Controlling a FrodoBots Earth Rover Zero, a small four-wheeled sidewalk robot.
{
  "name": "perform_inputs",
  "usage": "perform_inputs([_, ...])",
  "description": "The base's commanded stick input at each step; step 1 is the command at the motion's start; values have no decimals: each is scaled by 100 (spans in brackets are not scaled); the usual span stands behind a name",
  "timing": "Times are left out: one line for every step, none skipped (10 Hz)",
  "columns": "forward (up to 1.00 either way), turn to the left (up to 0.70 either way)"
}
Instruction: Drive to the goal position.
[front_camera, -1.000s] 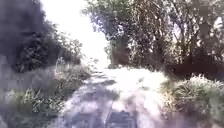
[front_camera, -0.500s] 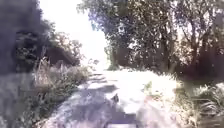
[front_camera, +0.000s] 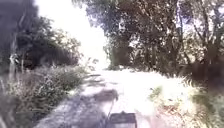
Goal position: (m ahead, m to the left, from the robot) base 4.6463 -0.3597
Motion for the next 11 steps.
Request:
perform_inputs([100,0])
perform_inputs([100,0])
perform_inputs([100,0])
perform_inputs([100,0])
perform_inputs([100,0])
perform_inputs([100,0])
perform_inputs([100,0])
perform_inputs([100,0])
perform_inputs([100,0])
perform_inputs([100,0])
perform_inputs([100,40])
